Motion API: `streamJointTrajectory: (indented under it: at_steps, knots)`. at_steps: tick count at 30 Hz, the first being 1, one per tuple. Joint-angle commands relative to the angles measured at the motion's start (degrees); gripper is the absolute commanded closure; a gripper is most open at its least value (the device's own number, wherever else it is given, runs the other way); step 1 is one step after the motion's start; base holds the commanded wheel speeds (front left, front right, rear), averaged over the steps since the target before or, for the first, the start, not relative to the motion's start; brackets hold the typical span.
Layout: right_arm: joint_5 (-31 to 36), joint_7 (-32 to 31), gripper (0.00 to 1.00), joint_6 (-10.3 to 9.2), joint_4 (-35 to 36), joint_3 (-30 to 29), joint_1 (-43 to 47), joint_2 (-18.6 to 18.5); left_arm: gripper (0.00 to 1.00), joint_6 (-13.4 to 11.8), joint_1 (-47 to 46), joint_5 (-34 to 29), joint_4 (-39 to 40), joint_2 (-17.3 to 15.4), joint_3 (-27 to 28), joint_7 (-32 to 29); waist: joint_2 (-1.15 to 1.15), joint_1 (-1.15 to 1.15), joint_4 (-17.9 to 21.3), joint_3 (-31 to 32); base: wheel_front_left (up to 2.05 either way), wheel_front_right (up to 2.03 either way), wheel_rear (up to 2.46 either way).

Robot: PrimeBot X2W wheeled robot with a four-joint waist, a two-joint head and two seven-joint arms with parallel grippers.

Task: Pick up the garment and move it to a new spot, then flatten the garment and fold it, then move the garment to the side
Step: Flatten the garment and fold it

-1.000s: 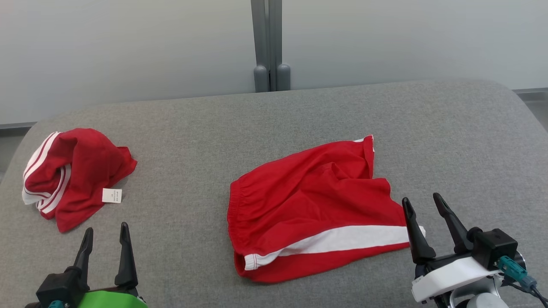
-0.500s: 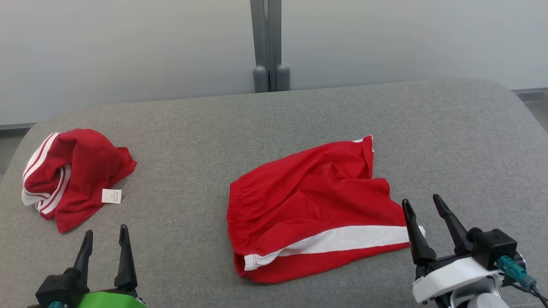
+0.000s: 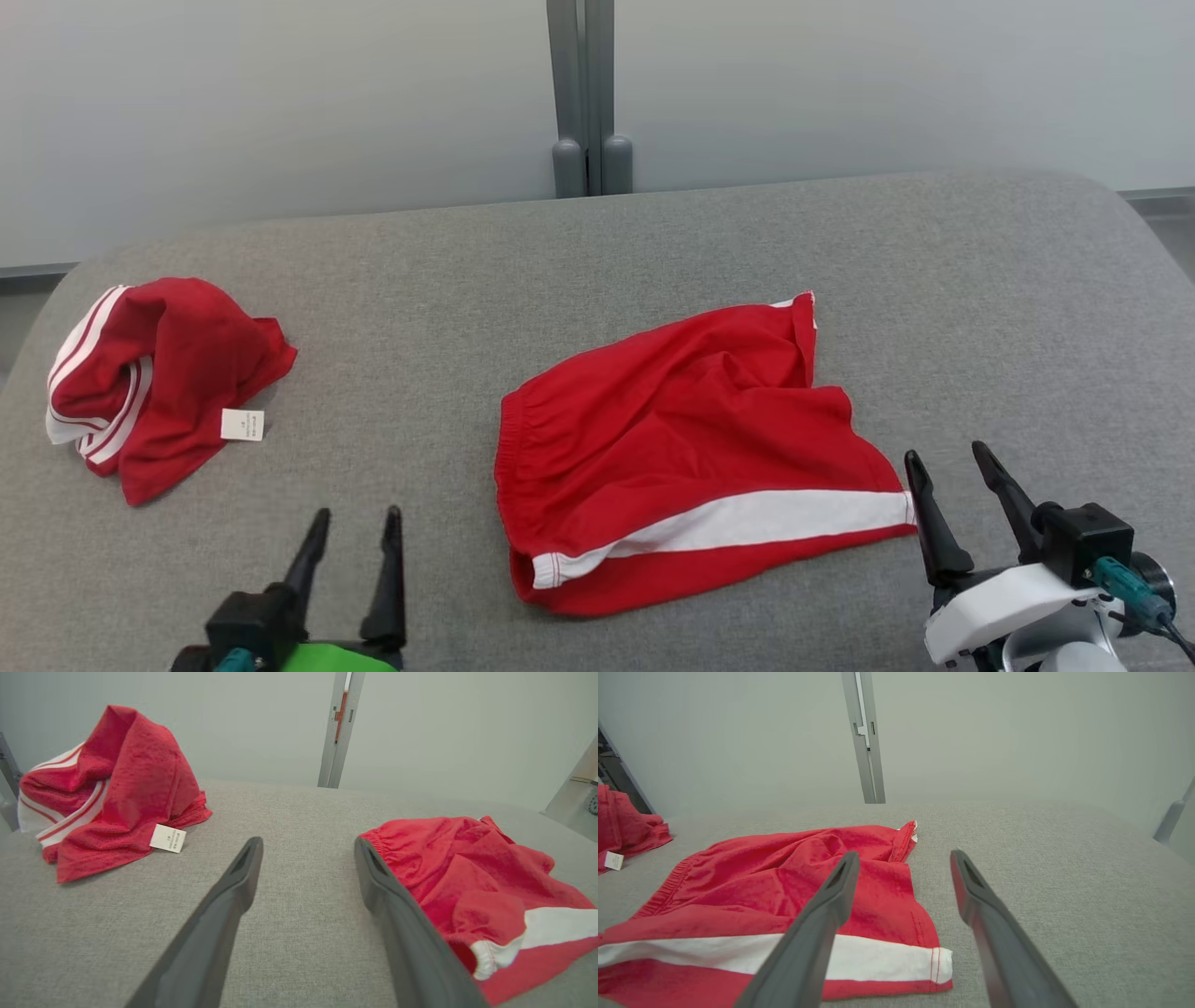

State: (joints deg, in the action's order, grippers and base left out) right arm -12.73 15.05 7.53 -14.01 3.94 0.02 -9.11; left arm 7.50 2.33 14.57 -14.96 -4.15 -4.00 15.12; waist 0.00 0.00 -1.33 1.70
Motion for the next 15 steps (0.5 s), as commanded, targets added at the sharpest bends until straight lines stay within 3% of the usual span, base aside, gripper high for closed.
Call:
streamJointTrajectory:
  at_steps: [1,8,15]
  knots:
    - [0.7,0.2,0.0,-0.09,-1.6,-0.5,-1.2,-0.2,0.0,0.0,-0.8,1.1,-0.8,-0.1,-2.1,0.0,0.0,0.0,-0.1,-0.3,0.0,0.0,0.0]
    - [1.7,0.2,0.0,-0.09,-12.4,-0.7,-5.0,-1.2,0.0,0.0,-3.1,5.4,-7.2,-0.2,-15.6,0.0,0.0,0.0,0.0,-2.0,0.0,0.0,0.0]
    - [1.1,0.2,0.0,-0.09,-21.2,-0.3,-9.0,-1.2,0.0,0.0,-5.8,9.8,-12.4,0.1,-23.2,0.0,0.0,0.0,0.7,-4.3,0.0,0.0,0.0]
